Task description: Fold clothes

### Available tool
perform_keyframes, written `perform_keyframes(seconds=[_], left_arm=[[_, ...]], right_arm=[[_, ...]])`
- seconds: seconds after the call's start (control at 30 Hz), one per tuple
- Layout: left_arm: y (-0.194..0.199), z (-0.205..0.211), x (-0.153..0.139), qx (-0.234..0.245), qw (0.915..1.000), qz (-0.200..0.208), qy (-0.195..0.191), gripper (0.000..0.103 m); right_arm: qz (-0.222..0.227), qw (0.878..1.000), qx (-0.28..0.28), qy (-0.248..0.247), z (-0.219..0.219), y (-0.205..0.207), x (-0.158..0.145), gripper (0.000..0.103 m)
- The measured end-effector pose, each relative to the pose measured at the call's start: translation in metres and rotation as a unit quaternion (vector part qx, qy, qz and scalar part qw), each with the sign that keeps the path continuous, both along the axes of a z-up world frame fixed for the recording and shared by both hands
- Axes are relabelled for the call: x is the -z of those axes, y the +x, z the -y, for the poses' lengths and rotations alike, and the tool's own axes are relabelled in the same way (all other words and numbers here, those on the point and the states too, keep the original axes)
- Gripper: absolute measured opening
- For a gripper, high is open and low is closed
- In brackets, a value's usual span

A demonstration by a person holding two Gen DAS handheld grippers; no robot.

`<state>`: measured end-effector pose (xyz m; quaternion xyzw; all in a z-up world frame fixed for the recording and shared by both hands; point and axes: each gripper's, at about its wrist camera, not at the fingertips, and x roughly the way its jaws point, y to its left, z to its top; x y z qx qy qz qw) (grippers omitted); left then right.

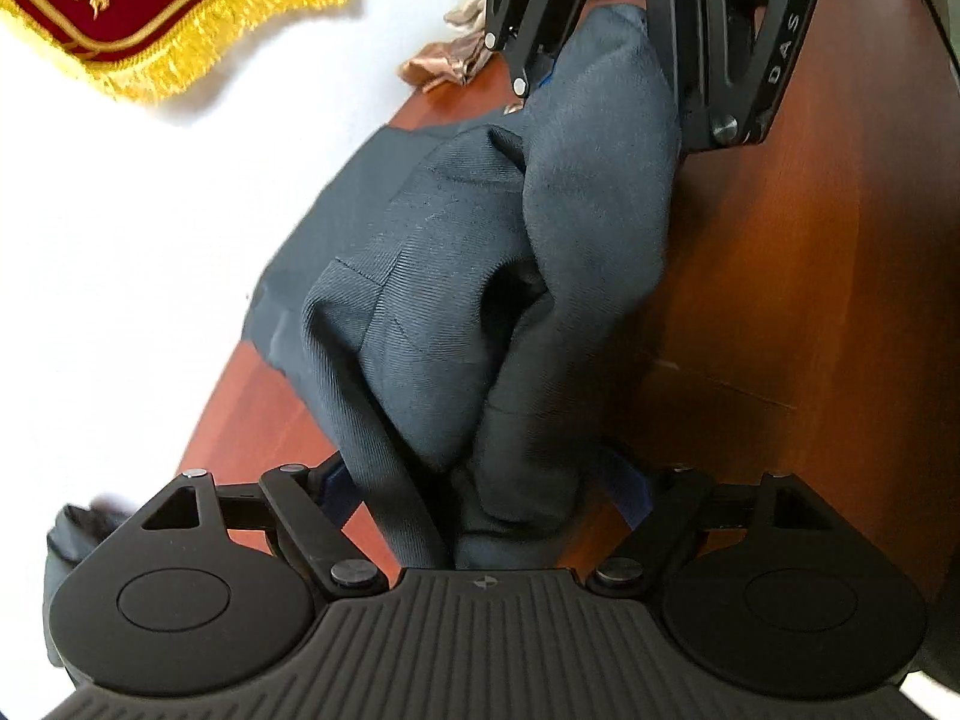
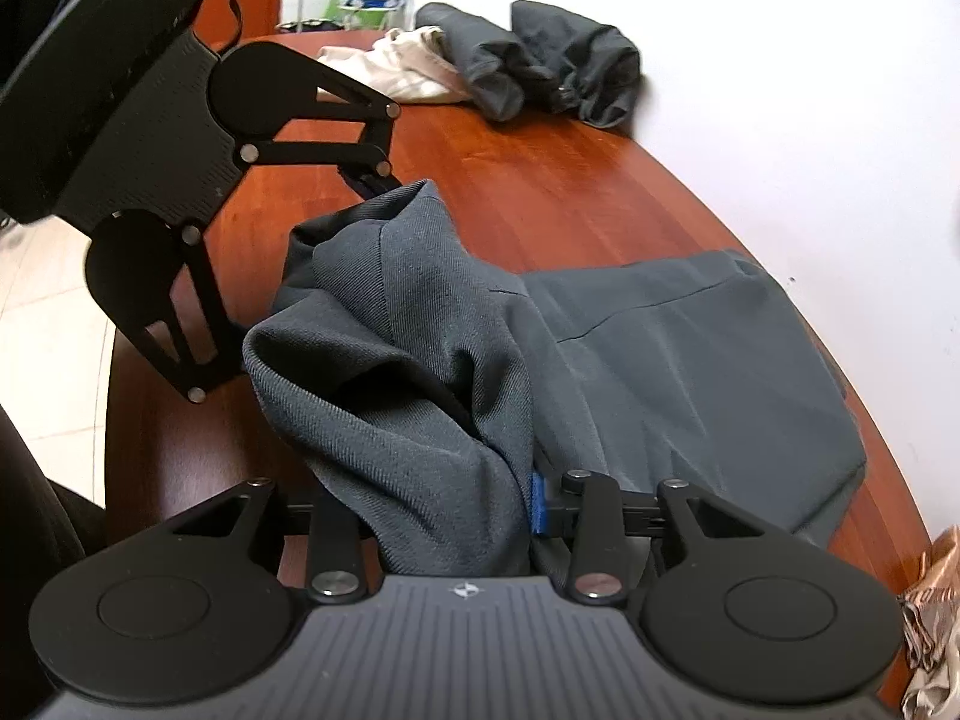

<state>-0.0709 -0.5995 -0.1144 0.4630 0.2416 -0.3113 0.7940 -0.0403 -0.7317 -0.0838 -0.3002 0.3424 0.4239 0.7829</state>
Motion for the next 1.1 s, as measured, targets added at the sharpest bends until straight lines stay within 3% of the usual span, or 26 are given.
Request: perform_keyframes(seconds=[0.13,0.27,0.3,0.5,0.63,0.8,0.93,1.1], left_arm=[[0.01,-0.004,0.0,0.039,0.9992,-0.003,0.004,0.077],[0.009,-0.012,-0.007,0.078,0.9968,-0.021,-0.003,0.037],[0.008,-0.014,-0.009,0.086,0.9959,-0.026,-0.007,0.033],[0.004,-0.024,-0.034,0.113,0.9918,-0.058,-0.017,0.029],[-0.007,-0.03,-0.065,0.138,0.9848,-0.102,-0.021,0.029],[-0.015,-0.031,-0.101,0.145,0.9713,-0.187,-0.023,0.029],[-0.016,-0.03,-0.126,0.153,0.952,-0.265,-0.015,0.028],[-0.017,-0.025,-0.146,0.165,0.9219,-0.351,0.004,0.028]], right_arm=[[0.003,1.0,0.022,-0.006,-0.004,0.0,-0.002,0.04],[0.004,0.999,0.043,-0.008,-0.007,0.001,-0.005,0.04],[0.004,0.999,0.048,-0.008,-0.007,0.0,-0.006,0.039],[0.001,0.998,0.056,-0.004,-0.01,-0.013,-0.024,0.039],[-0.03,0.997,0.064,0.007,-0.008,-0.028,-0.045,0.039],[-0.089,0.992,0.083,0.026,-0.006,-0.044,-0.072,0.039],[-0.157,0.982,0.095,0.04,-0.004,-0.054,-0.091,0.039],[-0.238,0.965,0.096,0.057,-0.001,-0.054,-0.113,0.039]])
